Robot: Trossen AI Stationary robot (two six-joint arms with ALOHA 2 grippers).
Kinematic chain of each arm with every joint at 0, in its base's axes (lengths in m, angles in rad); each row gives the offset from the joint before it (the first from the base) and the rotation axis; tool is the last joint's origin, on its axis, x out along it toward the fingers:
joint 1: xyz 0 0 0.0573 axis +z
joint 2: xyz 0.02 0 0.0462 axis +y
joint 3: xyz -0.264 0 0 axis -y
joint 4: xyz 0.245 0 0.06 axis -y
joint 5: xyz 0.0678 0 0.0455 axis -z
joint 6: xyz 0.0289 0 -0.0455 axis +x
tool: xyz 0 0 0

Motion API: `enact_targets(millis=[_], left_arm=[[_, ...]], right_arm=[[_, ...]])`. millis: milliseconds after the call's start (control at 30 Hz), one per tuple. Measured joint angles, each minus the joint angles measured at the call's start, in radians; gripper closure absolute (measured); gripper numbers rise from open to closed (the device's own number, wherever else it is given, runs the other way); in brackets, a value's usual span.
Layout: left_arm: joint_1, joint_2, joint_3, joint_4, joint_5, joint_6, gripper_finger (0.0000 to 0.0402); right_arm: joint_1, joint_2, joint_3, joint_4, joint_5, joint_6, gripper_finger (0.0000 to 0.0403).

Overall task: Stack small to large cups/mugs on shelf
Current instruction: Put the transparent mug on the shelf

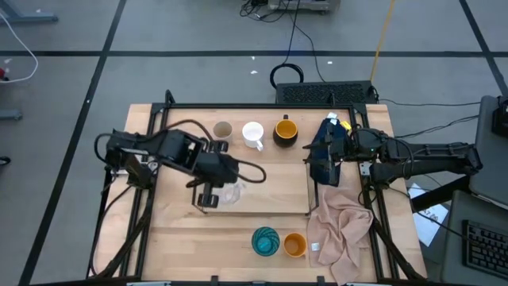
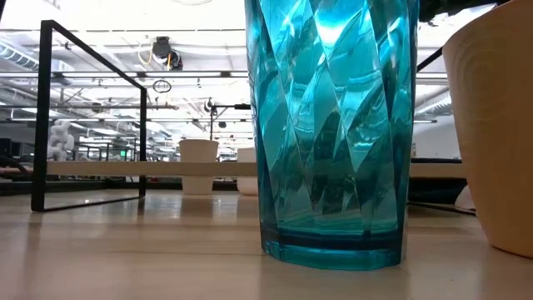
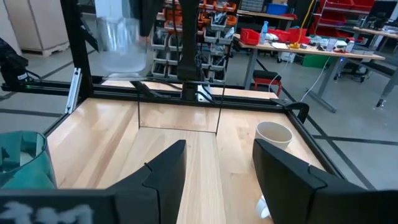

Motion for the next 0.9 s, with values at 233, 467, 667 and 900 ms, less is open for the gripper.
enact_targets(millis=[233,467,667,900], left_arm=[[0.091,-0.006,0.006,-0.001,0.002,0.073,0.0401],[0.148,-0.006,-0.028,0.001,0.04,0.145,0.0401],[0.204,0.013,-0.081,0.004,0.076,0.195,0.0401],[0.223,0.01,-0.086,0.005,0.077,0.211,0.0401]], right_arm=[[0.0,0.0,0.0,0.0,0.0,0.018,0.0227],[0.0,0.0,0.0,-0.005,0.0,0.027,0.0227],[0.0,0.0,0.0,-0.004,0.0,0.026,0.0227],[0.0,0.002,0.0,-0.008,0.0,0.026,0.0227]])
